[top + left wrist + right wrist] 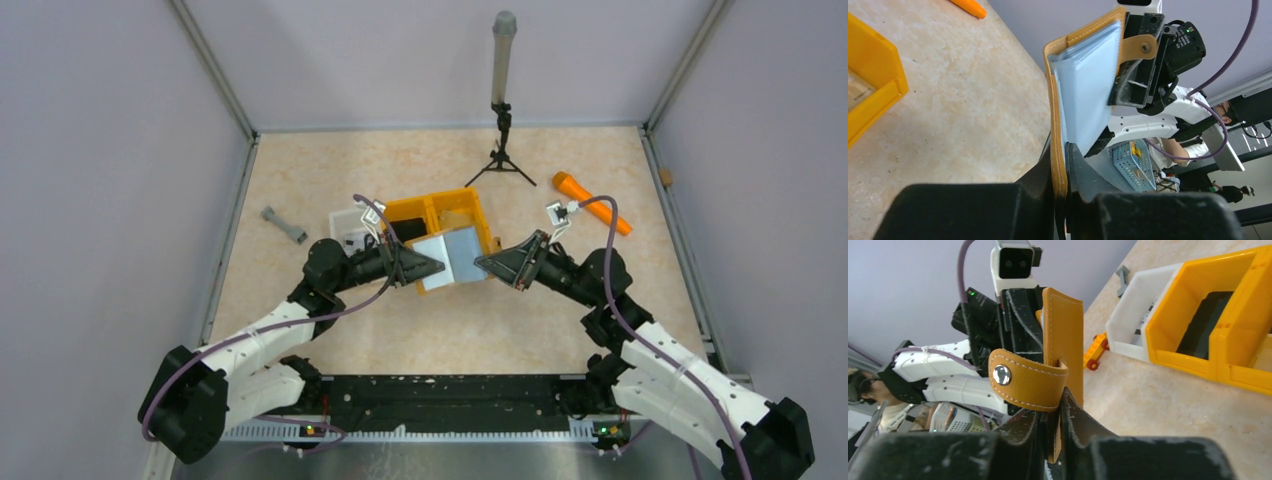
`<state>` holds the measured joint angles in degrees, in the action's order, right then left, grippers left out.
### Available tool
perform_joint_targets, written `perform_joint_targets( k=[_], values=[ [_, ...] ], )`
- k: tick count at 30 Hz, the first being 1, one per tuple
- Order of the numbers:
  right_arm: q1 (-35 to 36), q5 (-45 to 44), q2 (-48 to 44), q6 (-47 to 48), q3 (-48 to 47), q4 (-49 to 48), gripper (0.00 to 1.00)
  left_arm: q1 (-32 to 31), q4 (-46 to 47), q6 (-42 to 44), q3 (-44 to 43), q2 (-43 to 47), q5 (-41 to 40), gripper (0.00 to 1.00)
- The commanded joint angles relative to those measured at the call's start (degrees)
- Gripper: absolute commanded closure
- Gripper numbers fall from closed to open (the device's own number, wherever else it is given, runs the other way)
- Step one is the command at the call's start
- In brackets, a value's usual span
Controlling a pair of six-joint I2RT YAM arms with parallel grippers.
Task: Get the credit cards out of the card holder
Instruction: Remove the credit card from the card holder.
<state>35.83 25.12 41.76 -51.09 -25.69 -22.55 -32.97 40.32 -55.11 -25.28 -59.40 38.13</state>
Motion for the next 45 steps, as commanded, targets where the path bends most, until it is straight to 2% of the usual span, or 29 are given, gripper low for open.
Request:
perform_joint_targets(
  k=[1, 3, 4, 7, 9, 12, 16, 20, 23, 26, 30, 34, 36, 39, 45],
  values=[
    [0.0, -1.2, -1.0, 0.0, 1.0, -3.2, 0.93, 0.1, 4.6, 0.3, -1.4, 1.1, 1.1, 0.96],
    [0.0, -1.4, -0.4, 0.4, 0.7, -2.1, 0.99, 0.1, 5.2, 0.0, -1.5, 1.1, 1.9, 0.89],
    [0.0, -1.3, -0.2, 0.6, 0.6, -2.0, 1.0, 0.1, 5.3, 0.2, -1.6, 1.0, 2.3, 0.82],
    [0.0, -0.4, 0.5, -0.5, 1.0, -3.9, 1.0, -0.7, 2.2, 3.0, -2.0, 1.8, 0.9, 0.43],
    [0.0, 0.1, 0.9, -1.4, 1.4, -5.5, 1.0, -2.4, -3.0, 6.5, -3.1, 2.8, -2.8, 0.29],
    [0.1, 0.8, 1.7, -3.0, 1.9, -7.7, 1.0, -5.5, -10.1, 12.2, -5.4, 3.5, -8.2, 0.21],
    [0.2, 1.5, 2.4, -3.3, 1.8, -8.3, 1.0, -8.3, -16.1, 15.2, -8.8, 2.3, -13.6, 0.19],
    [1.1, 0.4, 2.1, -2.2, 1.4, -6.9, 1.0, -9.7, -21.3, 16.2, -11.8, -0.7, -17.7, 0.2],
    [1.3, 0.4, 1.2, -2.0, 1.4, -7.1, 1.0, -10.1, -23.9, 16.2, -13.0, -2.7, -19.5, 0.27],
    [1.3, 0.4, 0.3, -1.4, 1.1, -6.1, 1.0, -9.9, -25.2, 15.2, -13.1, -3.0, -22.6, 0.48],
    [1.3, -0.9, -1.4, 0.3, 0.6, -2.7, 1.0, -9.6, -24.7, 14.0, -13.0, -1.9, -21.7, 0.73],
    [1.3, -2.8, -3.5, 1.2, 1.2, -0.8, 0.87, -9.3, -22.9, 12.9, -11.6, -0.8, -20.0, 0.9],
    [1.3, -3.5, -4.1, 1.3, 1.7, -0.6, 0.8, -9.0, -21.9, 12.1, -10.8, -0.2, -19.1, 0.93],
    [1.3, -3.8, -4.2, 0.9, 2.1, -0.9, 0.7, -8.2, -20.0, 10.9, -9.5, 0.6, -17.2, 0.94],
    [1.4, -3.9, -4.7, -0.2, 2.6, -3.0, 0.7, -5.5, -10.9, 6.1, -6.1, 1.1, -10.9, 0.95]
  ],
)
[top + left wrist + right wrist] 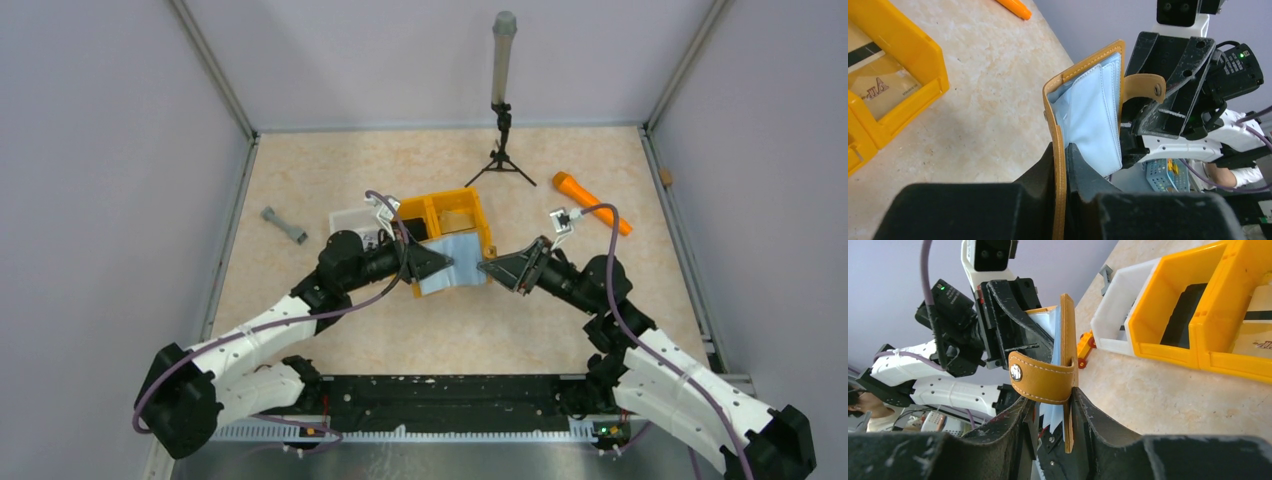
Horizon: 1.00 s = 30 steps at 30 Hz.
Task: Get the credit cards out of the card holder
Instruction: Remove the credit card from the card holder.
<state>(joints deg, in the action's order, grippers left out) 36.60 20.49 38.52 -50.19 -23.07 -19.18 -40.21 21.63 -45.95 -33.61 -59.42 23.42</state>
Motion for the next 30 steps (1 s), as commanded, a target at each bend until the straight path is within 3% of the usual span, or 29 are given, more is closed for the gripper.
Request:
perform_joint_targets(
  k=[1, 5, 10, 13, 19, 22, 24, 26, 28, 30],
  values=[
    [0.6, 0.4, -1.6, -1.4, 0.2, -6.8, 0.7, 2.0, 8.8, -3.7, 2.7, 1.2, 4.7, 0.95],
    [0.6, 0.4, -1.1, -1.5, 0.1, -6.8, 0.72, 2.5, 11.7, -4.9, 3.2, 1.6, 7.9, 0.95],
    [0.6, 2.3, 0.5, -2.2, 0.0, -8.1, 0.54, 2.5, 14.6, -6.4, 3.3, 1.7, 10.4, 0.94],
    [0.6, 3.4, 1.4, -2.5, -0.3, -9.0, 0.53, 2.5, 15.4, -6.8, 3.2, 1.4, 11.1, 0.93],
    [0.6, 3.4, 1.7, -3.1, -0.3, -9.3, 0.79, 2.4, 16.7, -7.6, 3.1, 0.4, 11.7, 0.9],
    [0.6, 3.0, 0.9, -3.2, -0.4, -8.8, 0.93, 2.5, 14.2, -7.0, 2.6, 0.1, 10.8, 0.81],
    [0.6, 2.6, 0.7, -3.5, -0.8, -8.0, 0.96, 2.5, 11.2, -5.9, 1.6, -0.3, 10.2, 0.73],
    [0.6, 2.8, 1.1, -4.6, -1.2, -7.9, 0.91, 2.5, 7.9, -4.5, 0.0, -1.2, 9.8, 0.69],
    [0.6, 3.9, 2.2, -7.2, -1.5, -9.3, 0.7, 2.5, 5.8, -4.3, -1.2, -2.6, 9.8, 0.69],
    [0.6, 5.7, 3.9, -9.7, -1.5, -12.4, 0.7, 2.5, 6.5, -5.0, -1.8, -4.1, 10.7, 0.71]
  ],
)
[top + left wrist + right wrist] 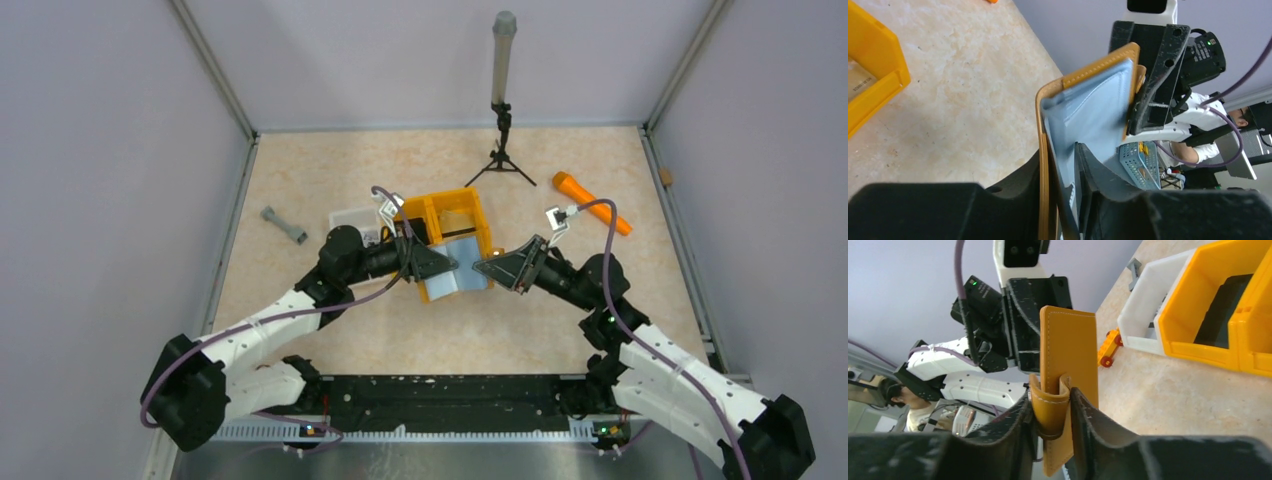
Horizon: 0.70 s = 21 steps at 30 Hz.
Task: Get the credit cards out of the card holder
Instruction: Remove the credit card from the card holder.
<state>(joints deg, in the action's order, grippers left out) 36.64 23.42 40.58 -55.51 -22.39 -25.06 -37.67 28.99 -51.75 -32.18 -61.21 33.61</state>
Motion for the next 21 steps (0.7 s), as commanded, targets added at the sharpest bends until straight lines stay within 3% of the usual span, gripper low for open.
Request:
perform_joint_targets(
  k=[1, 4, 8, 13, 16, 19, 21],
  values=[
    [0.5, 3.3, 2.6, -5.3, -2.0, -7.7, 0.74, 0.0, -0.1, 0.3, -3.3, -3.1, 1.0, 0.72],
    [0.5, 3.3, 3.5, -6.1, -2.0, -9.0, 0.92, 0.0, 2.0, -0.9, -3.8, -5.1, 2.3, 0.73],
    [0.5, 2.3, 3.5, -5.1, -2.7, -6.4, 1.0, 0.0, 5.2, -2.7, -3.9, -6.9, 4.0, 0.74],
    [0.5, 1.6, 3.8, -5.4, -2.8, -5.4, 1.0, 0.1, 7.5, -3.8, -4.0, -7.9, 5.1, 0.73],
    [0.5, 2.2, 5.0, -6.8, -2.7, -7.4, 1.0, 0.0, 11.5, -6.2, -3.8, -9.3, 6.9, 0.78],
    [0.5, 3.5, 6.7, -8.0, -2.7, -9.6, 0.77, 0.1, 17.2, -9.6, -3.4, -11.2, 8.8, 0.83],
    [0.5, 3.9, 7.4, -8.4, -2.6, -10.2, 0.78, 0.0, 19.3, -10.6, -3.5, -11.9, 9.7, 0.85]
  ],
)
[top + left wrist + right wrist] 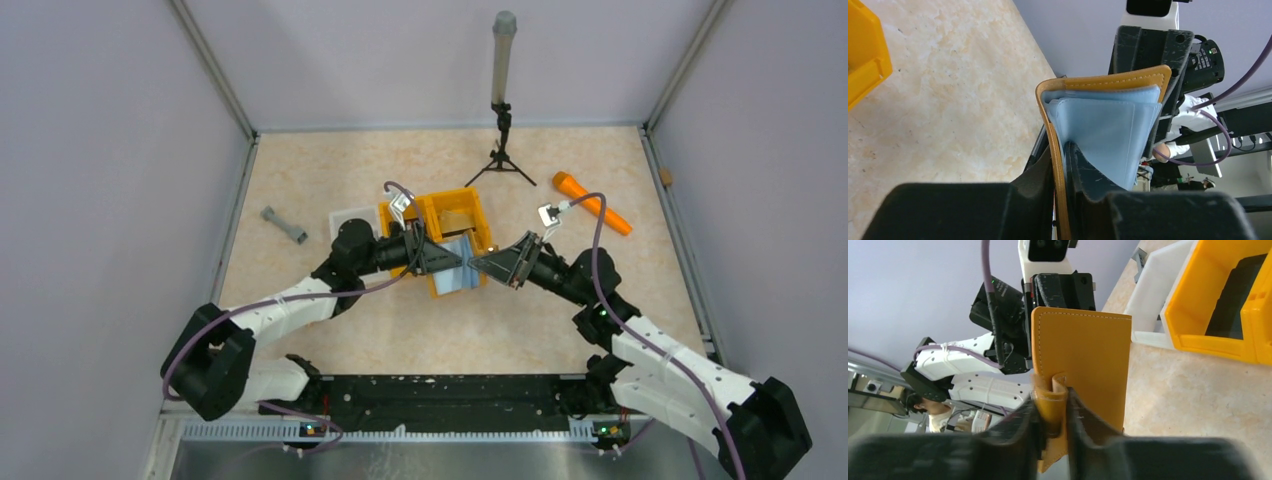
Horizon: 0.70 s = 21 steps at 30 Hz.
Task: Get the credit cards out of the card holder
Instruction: Remove the credit card from the card holder.
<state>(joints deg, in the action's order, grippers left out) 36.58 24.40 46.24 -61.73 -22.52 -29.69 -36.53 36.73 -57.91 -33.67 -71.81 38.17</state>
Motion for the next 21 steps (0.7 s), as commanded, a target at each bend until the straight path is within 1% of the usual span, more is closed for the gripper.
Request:
perform_joint_targets(
  k=[1, 2, 5, 11, 13, 15, 16, 17, 19, 20, 21],
  values=[
    [0.6, 2.8, 1.8, -2.4, -2.4, -5.7, 0.93, -1.1, 11.8, -4.6, -2.1, -1.7, 5.3, 0.85],
    [0.6, 2.6, 1.6, -2.4, -2.3, -5.8, 1.0, -1.1, 11.8, -4.7, -2.3, -1.8, 5.4, 0.85],
    [0.6, 1.8, 1.1, -2.5, -1.9, -5.6, 1.0, -1.1, 11.4, -4.8, -2.6, -2.2, 5.7, 0.84],
    [0.6, 0.2, 0.1, -1.5, -2.0, -2.5, 1.0, -1.1, 11.4, -5.8, -3.0, -2.1, 6.3, 0.79],
    [0.6, -1.4, -0.7, -1.2, -2.3, 0.0, 1.0, -1.0, 11.7, -6.4, -3.1, -1.9, 6.6, 0.78],
    [0.6, -4.0, -1.8, 0.0, -3.2, 4.5, 1.0, -1.0, 11.9, -7.0, -2.9, -1.6, 6.8, 0.78],
    [0.6, -5.0, -2.5, 0.9, -3.6, 6.3, 1.0, -1.0, 12.0, -7.3, -2.7, -1.4, 6.8, 0.76],
    [0.6, -5.7, -2.9, 1.7, -3.8, 7.6, 1.0, -0.8, 12.0, -7.5, -2.6, -1.3, 6.9, 0.72],
    [0.6, -6.4, -3.9, 2.8, -4.1, 9.1, 1.0, -0.6, 12.0, -7.7, -2.0, -1.0, 7.3, 0.49],
    [0.6, -6.6, -4.1, 3.2, -4.2, 9.5, 1.0, -0.4, 12.1, -7.8, -1.5, -0.8, 7.4, 0.41],
    [0.6, -6.7, -4.3, 3.5, -4.3, 9.8, 1.0, -0.2, 12.3, -7.8, -1.1, -0.5, 7.4, 0.36]
  ],
)
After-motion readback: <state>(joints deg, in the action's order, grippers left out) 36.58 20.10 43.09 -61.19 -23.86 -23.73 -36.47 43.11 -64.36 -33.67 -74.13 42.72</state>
